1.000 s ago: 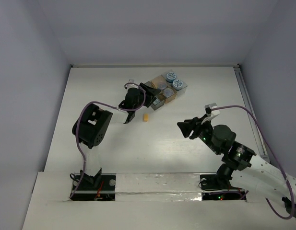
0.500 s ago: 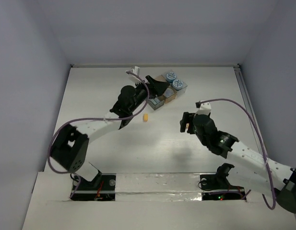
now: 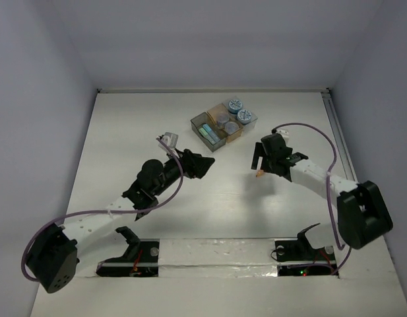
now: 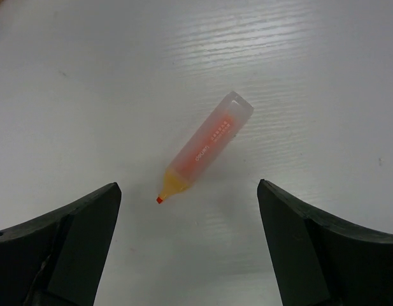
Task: Sort the stationery into containers
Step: Pick up the pen from the center of the board.
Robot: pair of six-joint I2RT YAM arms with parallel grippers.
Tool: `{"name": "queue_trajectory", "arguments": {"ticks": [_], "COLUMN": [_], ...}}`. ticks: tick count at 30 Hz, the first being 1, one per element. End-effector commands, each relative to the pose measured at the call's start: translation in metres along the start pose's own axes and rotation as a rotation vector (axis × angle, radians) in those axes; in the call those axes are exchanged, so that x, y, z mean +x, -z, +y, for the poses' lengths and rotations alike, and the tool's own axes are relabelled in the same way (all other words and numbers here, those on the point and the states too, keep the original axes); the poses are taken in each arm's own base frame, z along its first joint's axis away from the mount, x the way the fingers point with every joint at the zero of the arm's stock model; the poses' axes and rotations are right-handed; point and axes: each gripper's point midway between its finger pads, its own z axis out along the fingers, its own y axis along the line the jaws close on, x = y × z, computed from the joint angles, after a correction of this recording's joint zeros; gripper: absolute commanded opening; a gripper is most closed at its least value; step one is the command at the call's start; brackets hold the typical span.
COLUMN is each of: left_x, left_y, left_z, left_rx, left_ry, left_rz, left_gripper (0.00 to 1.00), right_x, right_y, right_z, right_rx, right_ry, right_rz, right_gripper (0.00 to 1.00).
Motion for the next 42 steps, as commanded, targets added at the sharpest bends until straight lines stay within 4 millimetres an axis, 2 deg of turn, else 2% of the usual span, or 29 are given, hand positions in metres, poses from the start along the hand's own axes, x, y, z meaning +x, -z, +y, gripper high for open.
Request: {"name": "queue_trajectory", "arguments": {"ticks": [1, 3, 5, 6, 9, 10, 11, 15, 16, 20, 21, 22, 23, 24, 26, 28, 29, 31, 33, 34, 37, 42], "left_x": [-0.014, -0.009, -0.009, -0.007, -0.002, 0.002, 0.004, 0.008, 0.011, 0.013, 0.014, 0.017, 0.017, 0.019, 0.022, 0.026, 0.023, 0.03, 0.026, 0.033, 0.035, 0.04], "left_y": [0.016, 0.022, 0.028, 0.029, 0.033, 0.033, 0.033, 0.031, 0.03, 0.027, 0.026, 0.024, 0.022, 0.021, 0.017, 0.013, 0.01, 0.006, 0.0, -0.002, -0.008, -0.013], "left_z": [-0.015, -0.01, -0.009, -0.006, 0.003, 0.005, 0.008, 0.008, 0.01, 0.014, 0.015, 0.017, 0.017, 0.017, 0.016, 0.018, 0.017, 0.029, 0.036, 0.044, 0.042, 0.033], "left_rx": [0.047, 0.03, 0.032, 0.023, 0.004, 0.001, -0.009, -0.01, -0.016, -0.039, -0.042, -0.052, -0.054, -0.054, -0.043, -0.043, -0.044, -0.09, -0.135, -0.157, -0.111, -0.045], "left_ry": [-0.064, -0.086, -0.125, -0.139, -0.166, -0.166, -0.167, -0.159, -0.155, -0.142, -0.137, -0.13, -0.123, -0.118, -0.096, -0.079, -0.066, -0.047, -0.029, -0.013, 0.065, 0.143], "left_rz": [-0.043, -0.022, -0.023, -0.016, -0.018, -0.013, -0.007, 0.023, 0.032, 0.045, 0.046, 0.056, 0.058, 0.066, 0.088, 0.114, 0.114, 0.154, 0.161, 0.186, 0.209, 0.24], "left_gripper": [0.66, 0.66, 0.66, 0.67, 0.67, 0.67, 0.67, 0.67, 0.67, 0.66, 0.66, 0.66, 0.66, 0.66, 0.66, 0.67, 0.67, 0.68, 0.68, 0.68, 0.69, 0.69], "right_x": [0.005, 0.009, 0.022, 0.022, 0.031, 0.034, 0.038, 0.042, 0.042, 0.035, 0.032, 0.024, 0.024, 0.02, 0.014, 0.011, 0.005, 0.009, 0.011, 0.016, 0.037, 0.053], "right_y": [-0.02, -0.03, -0.045, -0.045, -0.052, -0.053, -0.054, -0.055, -0.054, -0.047, -0.044, -0.038, -0.03, -0.026, -0.003, 0.015, 0.03, 0.051, 0.074, 0.086, 0.115, 0.128], "right_z": [0.012, 0.014, 0.017, 0.019, 0.022, 0.022, 0.02, 0.018, 0.018, 0.039, 0.044, 0.052, 0.063, 0.065, 0.085, 0.096, 0.102, 0.115, 0.125, 0.134, 0.158, 0.174], "right_rx": [-0.024, -0.008, 0.009, 0.0, -0.005, -0.006, -0.004, -0.026, -0.026, -0.167, -0.197, -0.248, -0.306, -0.324, -0.464, -0.531, -0.591, -0.67, -0.755, -0.803, -0.946, -0.996], "right_ry": [-0.047, -0.061, -0.062, -0.071, -0.07, -0.064, -0.047, 0.006, 0.002, 0.062, 0.072, 0.084, 0.121, 0.13, 0.18, 0.222, 0.24, 0.284, 0.309, 0.33, 0.402, 0.501], "right_rz": [0.075, 0.097, 0.147, 0.148, 0.179, 0.189, 0.2, 0.191, 0.189, 0.178, 0.175, 0.147, 0.145, 0.132, 0.108, 0.091, 0.07, 0.065, 0.048, 0.043, 0.065, 0.072], "right_gripper": [0.92, 0.87, 0.81, 0.79, 0.61, 0.53, 0.48, 0.42, 0.34, 0.22, 0.15, 0.13, 0.12, 0.12, 0.09, 0.09, 0.09, 0.09, 0.09, 0.08, 0.08, 0.08]}}
